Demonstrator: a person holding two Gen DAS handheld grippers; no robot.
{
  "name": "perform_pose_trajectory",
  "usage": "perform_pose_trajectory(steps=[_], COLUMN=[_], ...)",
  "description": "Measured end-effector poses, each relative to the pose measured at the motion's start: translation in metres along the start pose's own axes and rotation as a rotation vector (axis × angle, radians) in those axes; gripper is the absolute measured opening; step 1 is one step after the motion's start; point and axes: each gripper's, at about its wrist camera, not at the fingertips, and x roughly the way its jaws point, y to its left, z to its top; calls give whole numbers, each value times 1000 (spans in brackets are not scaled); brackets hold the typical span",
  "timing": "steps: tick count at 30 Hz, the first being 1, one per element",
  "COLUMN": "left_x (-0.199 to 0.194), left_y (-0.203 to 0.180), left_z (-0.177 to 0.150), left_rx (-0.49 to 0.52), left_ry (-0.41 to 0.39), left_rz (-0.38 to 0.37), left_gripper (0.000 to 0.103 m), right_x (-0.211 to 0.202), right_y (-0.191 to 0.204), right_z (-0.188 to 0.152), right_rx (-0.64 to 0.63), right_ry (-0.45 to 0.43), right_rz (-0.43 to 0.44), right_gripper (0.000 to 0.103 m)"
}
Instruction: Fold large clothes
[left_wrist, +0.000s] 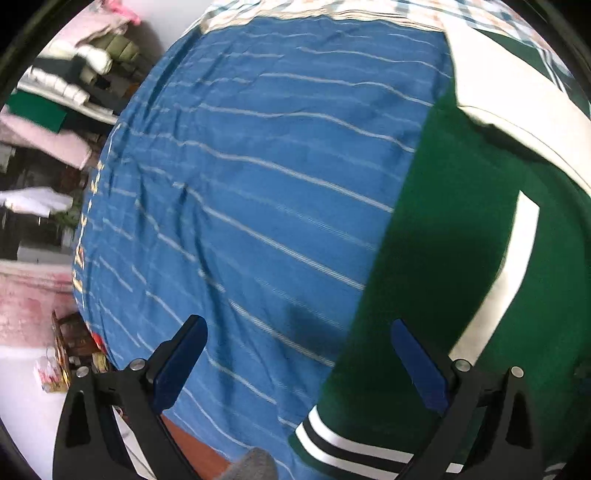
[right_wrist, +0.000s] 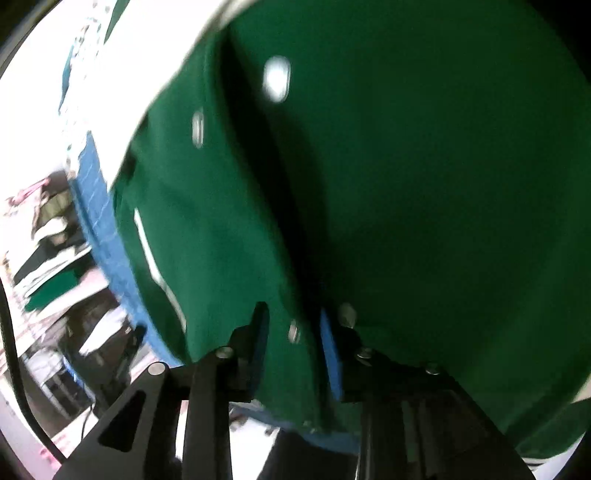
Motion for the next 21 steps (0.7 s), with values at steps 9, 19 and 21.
perform_pose_trajectory(steps=[9,19,21], left_x=[-11,28,37], left_y=[-37,-94,-100], left_z=[-13,-9,-5], left_rx=[133,196,187], left_ry=[-34,-27,-30], left_rz=[-11,65,84], left_gripper=[103,103,103], right_x=[56,-81,-133], right_y=[12,-19,-56], right_z=[-47,-39,-28], right_rx=[44,11,62], right_ry=[-1,-245,-381], right_rz=[-82,-139,-201], right_gripper=[5,45,45])
